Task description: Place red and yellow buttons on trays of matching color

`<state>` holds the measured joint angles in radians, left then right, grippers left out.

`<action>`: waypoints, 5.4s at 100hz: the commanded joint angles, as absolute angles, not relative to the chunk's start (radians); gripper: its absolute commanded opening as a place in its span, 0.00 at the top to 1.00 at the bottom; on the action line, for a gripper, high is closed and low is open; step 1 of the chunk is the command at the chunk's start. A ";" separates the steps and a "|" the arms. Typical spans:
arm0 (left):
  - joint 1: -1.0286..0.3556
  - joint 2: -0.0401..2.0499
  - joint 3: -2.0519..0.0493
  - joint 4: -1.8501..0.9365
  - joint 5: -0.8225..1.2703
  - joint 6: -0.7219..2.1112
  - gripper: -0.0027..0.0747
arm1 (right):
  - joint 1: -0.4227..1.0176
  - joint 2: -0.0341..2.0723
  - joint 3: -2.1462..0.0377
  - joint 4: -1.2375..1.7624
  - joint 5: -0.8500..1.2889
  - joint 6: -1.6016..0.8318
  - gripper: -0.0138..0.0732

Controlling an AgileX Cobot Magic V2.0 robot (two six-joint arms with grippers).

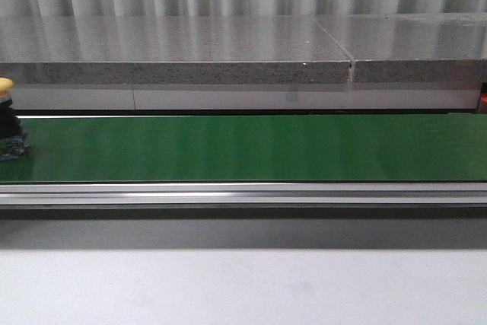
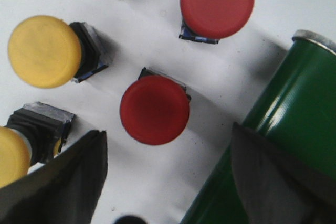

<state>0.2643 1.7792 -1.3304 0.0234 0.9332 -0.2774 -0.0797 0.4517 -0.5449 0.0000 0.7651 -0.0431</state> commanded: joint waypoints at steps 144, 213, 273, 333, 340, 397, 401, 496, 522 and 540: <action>0.202 1.599 -1.361 0.082 0.827 -0.269 0.68 | -0.080 0.457 -0.570 0.000 0.703 -0.048 0.92; 0.023 1.572 -1.265 0.012 0.842 -0.243 0.68 | -0.080 0.457 -0.570 0.000 0.703 -0.048 0.92; 0.007 1.570 -1.235 0.000 0.788 -0.241 0.27 | -0.080 0.457 -0.570 0.000 0.703 -0.048 0.92; -0.159 1.336 -1.192 -0.145 0.694 -0.028 0.50 | -0.080 0.457 -0.570 0.000 0.703 -0.048 0.92; -0.183 1.291 -1.162 -0.172 0.666 0.000 0.67 | -0.080 0.457 -0.570 0.000 0.703 -0.048 0.92; -0.212 0.855 -0.747 -0.166 0.530 0.000 0.99 | -0.080 0.457 -0.570 0.000 0.703 -0.048 0.92; -0.212 0.822 -0.717 -0.166 0.530 0.000 0.99 | -0.080 0.457 -0.570 0.000 0.703 -0.048 0.92; -0.212 0.555 -0.540 -0.167 0.557 0.000 0.99 | -0.080 0.457 -0.570 0.000 0.703 -0.048 0.92; -0.212 0.555 -0.540 -0.167 0.557 0.000 0.99 | -0.080 0.457 -0.570 0.000 0.703 -0.048 0.92; -0.212 0.555 -0.540 -0.167 0.557 0.000 0.99 | -0.080 0.457 -0.570 0.000 0.703 -0.048 0.92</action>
<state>-0.2043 0.5524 -0.5143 -0.1586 0.6169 0.0000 -0.0797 0.4517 -0.5449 0.0000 0.7651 -0.0431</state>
